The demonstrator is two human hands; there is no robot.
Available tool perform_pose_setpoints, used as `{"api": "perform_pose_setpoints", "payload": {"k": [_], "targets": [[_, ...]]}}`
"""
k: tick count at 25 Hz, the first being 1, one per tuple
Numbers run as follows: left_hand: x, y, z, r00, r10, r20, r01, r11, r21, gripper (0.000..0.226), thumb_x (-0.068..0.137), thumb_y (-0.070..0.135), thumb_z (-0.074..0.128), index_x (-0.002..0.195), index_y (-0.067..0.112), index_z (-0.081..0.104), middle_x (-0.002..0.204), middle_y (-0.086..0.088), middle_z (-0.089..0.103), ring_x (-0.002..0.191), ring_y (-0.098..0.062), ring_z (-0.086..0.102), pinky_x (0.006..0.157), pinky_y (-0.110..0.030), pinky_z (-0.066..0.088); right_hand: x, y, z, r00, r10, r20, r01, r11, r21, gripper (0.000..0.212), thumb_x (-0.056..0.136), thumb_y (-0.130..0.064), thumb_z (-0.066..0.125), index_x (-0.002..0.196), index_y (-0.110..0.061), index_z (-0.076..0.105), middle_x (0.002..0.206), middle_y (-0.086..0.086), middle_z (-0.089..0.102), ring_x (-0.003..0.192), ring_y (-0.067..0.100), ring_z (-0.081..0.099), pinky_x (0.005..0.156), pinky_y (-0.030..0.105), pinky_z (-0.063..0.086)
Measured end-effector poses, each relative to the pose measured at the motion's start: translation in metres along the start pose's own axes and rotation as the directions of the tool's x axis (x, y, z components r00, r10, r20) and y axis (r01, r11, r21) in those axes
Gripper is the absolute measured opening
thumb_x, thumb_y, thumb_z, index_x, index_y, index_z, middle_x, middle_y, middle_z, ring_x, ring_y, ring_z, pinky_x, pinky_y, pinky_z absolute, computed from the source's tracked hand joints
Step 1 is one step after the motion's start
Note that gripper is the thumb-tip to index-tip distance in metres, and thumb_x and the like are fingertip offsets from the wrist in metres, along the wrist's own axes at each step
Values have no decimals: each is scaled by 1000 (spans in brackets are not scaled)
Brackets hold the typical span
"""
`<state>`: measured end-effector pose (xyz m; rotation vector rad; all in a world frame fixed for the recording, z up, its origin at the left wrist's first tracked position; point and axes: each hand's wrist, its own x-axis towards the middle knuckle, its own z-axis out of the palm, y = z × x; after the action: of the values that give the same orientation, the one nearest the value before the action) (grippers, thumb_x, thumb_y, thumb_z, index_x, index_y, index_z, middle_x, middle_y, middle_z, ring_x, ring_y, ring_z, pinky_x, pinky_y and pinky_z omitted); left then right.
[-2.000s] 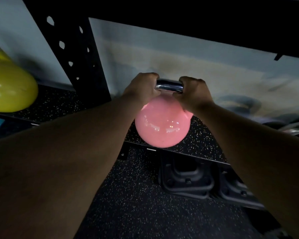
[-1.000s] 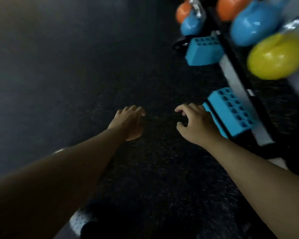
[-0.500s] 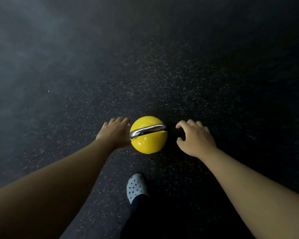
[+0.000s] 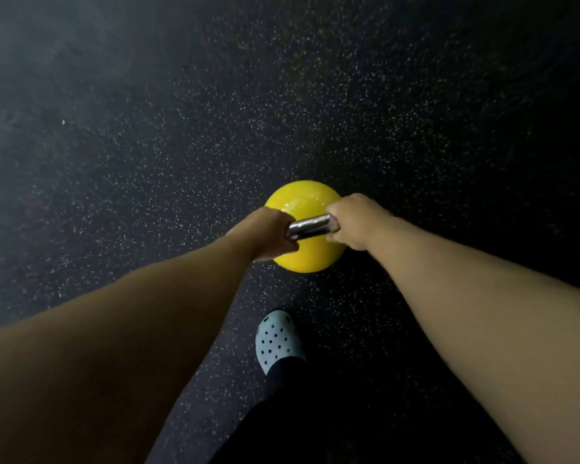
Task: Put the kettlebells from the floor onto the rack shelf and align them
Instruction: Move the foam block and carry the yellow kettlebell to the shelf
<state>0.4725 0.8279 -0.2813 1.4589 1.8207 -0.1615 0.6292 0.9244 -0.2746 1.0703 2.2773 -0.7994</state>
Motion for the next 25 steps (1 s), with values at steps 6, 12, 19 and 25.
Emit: {"api": "perform_pose_setpoints", "payload": {"k": [6,12,19,25], "targets": [[-18,93,-12,950,178,258,-246,934,259,12,79,31,62,89,26,68,75,3,65,70,-18,62,60,-31,50,-115,51,21,996,94,-3,-86,924,371,22,72,-27,74,65,-15,57,79,8,64,77,28,63,61,26,38],[-38,280,-3,816,404,414,-558,737,382,21,80,42,62,92,26,69,78,2,66,70,-19,61,61,-31,52,-268,143,14,897,436,65,-370,664,649,27,70,-26,71,55,-19,49,58,-3,47,51,12,45,42,24,29],[-62,514,1,646,596,478,-763,490,421,22,84,43,60,97,28,68,85,4,68,78,-17,64,69,-33,55,-437,265,-25,687,709,-158,-391,544,743,27,72,-23,66,54,-22,45,58,-6,47,51,10,47,41,20,28],[-87,746,-3,408,768,493,-854,129,504,24,84,46,58,93,25,67,91,1,71,85,-21,67,66,-28,45,-584,381,-68,364,860,-357,-369,486,792,41,71,-20,67,50,-22,31,50,-2,34,55,27,44,41,28,22]]}}
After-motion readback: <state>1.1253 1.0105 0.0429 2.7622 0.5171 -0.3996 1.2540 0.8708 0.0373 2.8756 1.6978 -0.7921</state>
